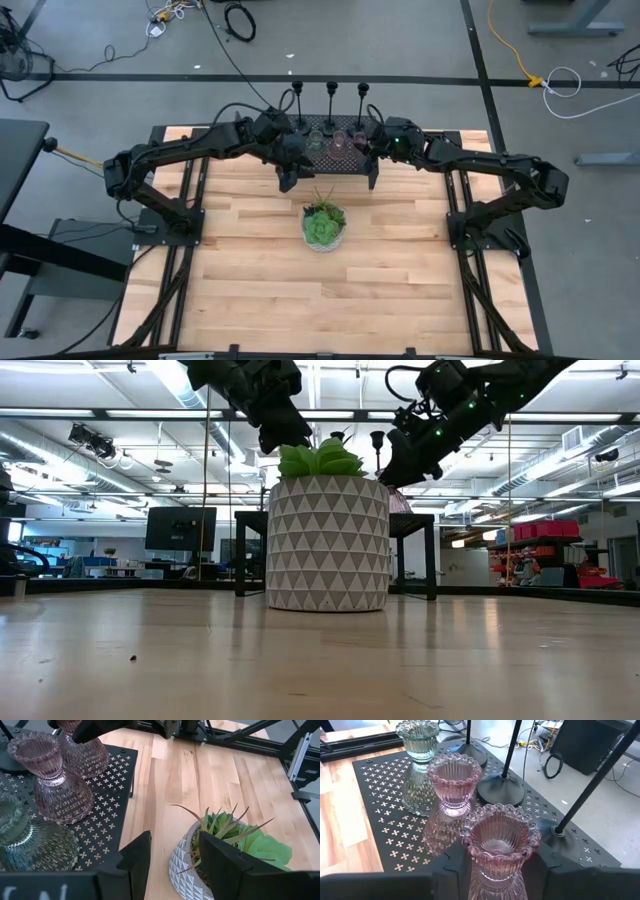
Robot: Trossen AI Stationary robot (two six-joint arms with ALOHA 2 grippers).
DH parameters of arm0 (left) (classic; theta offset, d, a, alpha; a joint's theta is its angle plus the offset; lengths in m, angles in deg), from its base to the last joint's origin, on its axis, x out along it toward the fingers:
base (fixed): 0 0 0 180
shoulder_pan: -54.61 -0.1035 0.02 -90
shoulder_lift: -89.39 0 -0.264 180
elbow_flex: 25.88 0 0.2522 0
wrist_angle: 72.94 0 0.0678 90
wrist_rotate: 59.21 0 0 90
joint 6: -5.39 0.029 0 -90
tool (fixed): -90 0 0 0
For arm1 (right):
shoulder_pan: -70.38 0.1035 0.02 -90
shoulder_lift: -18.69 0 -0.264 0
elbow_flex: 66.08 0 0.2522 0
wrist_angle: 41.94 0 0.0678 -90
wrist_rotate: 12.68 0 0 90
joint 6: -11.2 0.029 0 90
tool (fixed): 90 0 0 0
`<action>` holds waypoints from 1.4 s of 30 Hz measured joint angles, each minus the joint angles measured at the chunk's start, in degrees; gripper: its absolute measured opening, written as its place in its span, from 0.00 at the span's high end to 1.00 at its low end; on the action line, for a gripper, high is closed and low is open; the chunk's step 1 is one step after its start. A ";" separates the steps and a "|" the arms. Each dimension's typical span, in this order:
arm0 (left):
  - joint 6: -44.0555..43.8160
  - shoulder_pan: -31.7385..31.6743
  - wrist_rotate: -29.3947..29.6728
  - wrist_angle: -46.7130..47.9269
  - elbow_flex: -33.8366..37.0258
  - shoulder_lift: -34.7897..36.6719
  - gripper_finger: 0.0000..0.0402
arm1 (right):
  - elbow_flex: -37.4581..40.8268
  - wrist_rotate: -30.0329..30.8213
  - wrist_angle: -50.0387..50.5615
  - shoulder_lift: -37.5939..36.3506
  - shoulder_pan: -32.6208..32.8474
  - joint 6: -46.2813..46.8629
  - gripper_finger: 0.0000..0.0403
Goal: Pick & Place candle stick holders
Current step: Put the pink glass candle holder on the shelf aligned with the other pink and green glass candle holders
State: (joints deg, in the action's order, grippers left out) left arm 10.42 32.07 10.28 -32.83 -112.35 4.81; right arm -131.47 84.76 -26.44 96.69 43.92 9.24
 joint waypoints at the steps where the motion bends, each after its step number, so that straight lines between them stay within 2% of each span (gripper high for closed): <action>1: 0.14 0.00 0.00 0.00 0.00 0.00 0.58 | 0.00 0.00 -0.01 0.00 0.00 0.05 0.69; 9: 0.15 0.00 0.00 0.00 0.00 0.00 0.58 | 0.02 -2.98 -0.02 0.00 0.02 1.31 0.63; 30: 0.07 0.04 -0.03 0.02 0.00 0.00 0.58 | 0.07 -0.96 -1.31 0.00 0.02 -0.19 0.61; 42: 0.03 0.04 -0.04 0.02 0.00 0.00 0.58 | 0.07 -0.66 -2.48 0.00 0.00 -0.62 0.46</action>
State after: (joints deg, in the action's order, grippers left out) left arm 10.45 32.11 10.24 -32.81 -112.35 4.81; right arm -131.41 84.11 -28.92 96.69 43.92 8.62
